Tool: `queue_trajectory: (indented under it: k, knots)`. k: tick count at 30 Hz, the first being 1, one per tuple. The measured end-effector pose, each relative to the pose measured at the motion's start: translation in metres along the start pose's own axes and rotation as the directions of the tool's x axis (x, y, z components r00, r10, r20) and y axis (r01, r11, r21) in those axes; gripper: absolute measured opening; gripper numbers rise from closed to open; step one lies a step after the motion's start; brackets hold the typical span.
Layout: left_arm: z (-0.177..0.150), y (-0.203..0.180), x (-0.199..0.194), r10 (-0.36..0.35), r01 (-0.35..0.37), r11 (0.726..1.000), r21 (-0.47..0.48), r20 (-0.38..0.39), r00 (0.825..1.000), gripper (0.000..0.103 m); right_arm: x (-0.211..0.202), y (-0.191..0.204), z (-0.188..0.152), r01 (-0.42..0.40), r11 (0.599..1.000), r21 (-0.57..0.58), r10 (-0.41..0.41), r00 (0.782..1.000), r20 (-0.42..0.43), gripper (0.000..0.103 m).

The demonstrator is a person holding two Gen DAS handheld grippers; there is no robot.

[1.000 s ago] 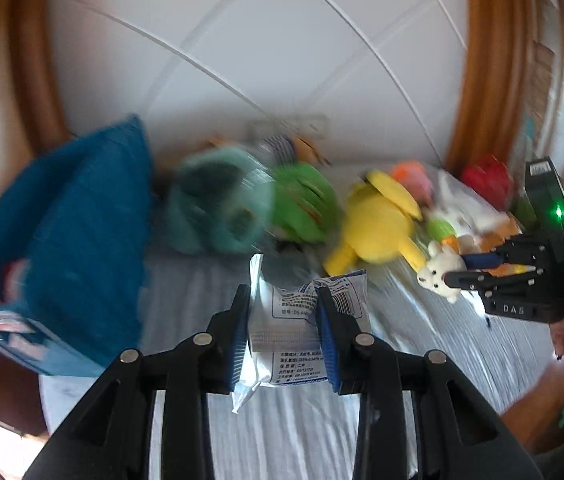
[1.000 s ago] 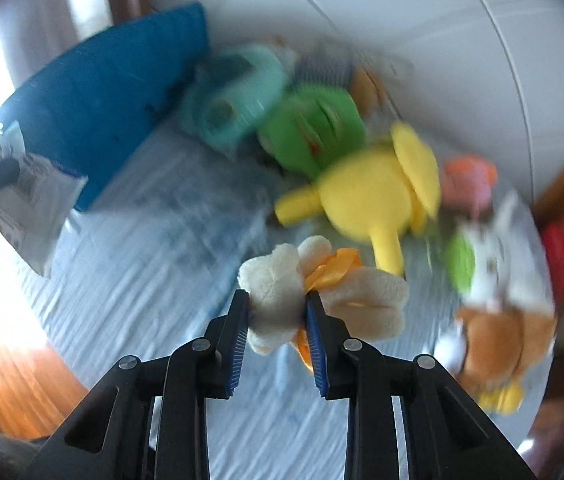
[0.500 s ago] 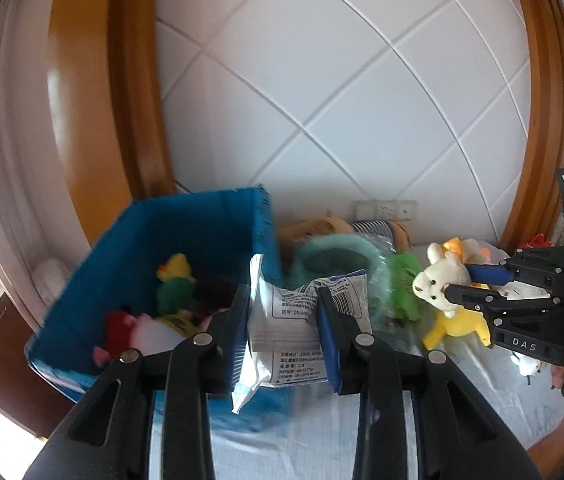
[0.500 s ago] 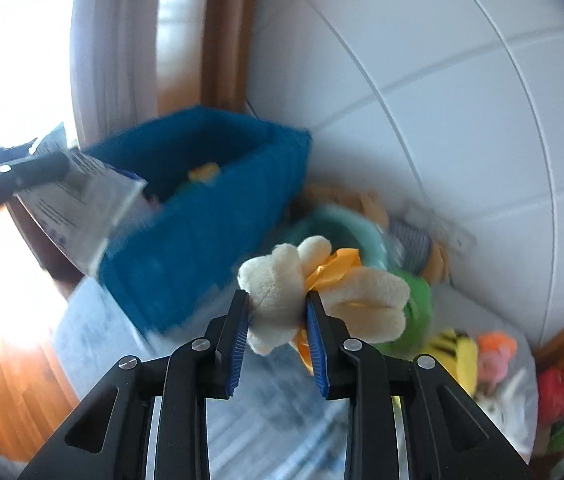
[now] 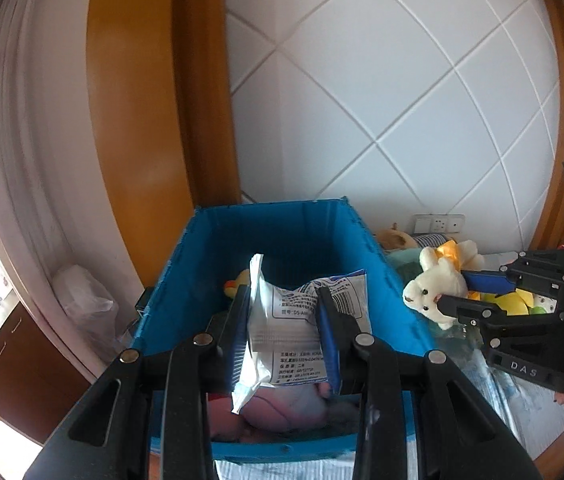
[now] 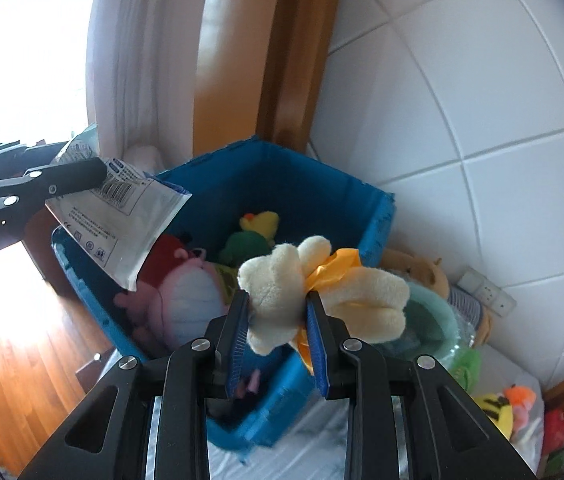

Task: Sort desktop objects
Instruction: 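Carry the snack packet and cream plush over the blue crate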

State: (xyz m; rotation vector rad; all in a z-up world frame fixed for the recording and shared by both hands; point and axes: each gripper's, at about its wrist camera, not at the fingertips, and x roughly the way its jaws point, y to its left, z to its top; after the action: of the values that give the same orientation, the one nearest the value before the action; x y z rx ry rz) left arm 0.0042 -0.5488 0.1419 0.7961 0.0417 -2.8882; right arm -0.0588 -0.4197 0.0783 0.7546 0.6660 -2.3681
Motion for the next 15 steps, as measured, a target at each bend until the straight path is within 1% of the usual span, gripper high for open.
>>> queue_trajectory:
  k: [5,15]
  knots:
    - [0.004,0.022,0.01,0.009,-0.009,1.0,-0.01,-0.009,1.0,0.031,0.017,0.017,0.016,0.002,1.0,-0.007,-0.002,1.0,-0.003,0.027]
    - [0.008,0.04,0.046,0.019,-0.02,1.0,-0.024,-0.062,0.998,0.031,0.05,0.021,0.03,0.005,1.0,0.024,-0.004,0.999,-0.038,0.027]
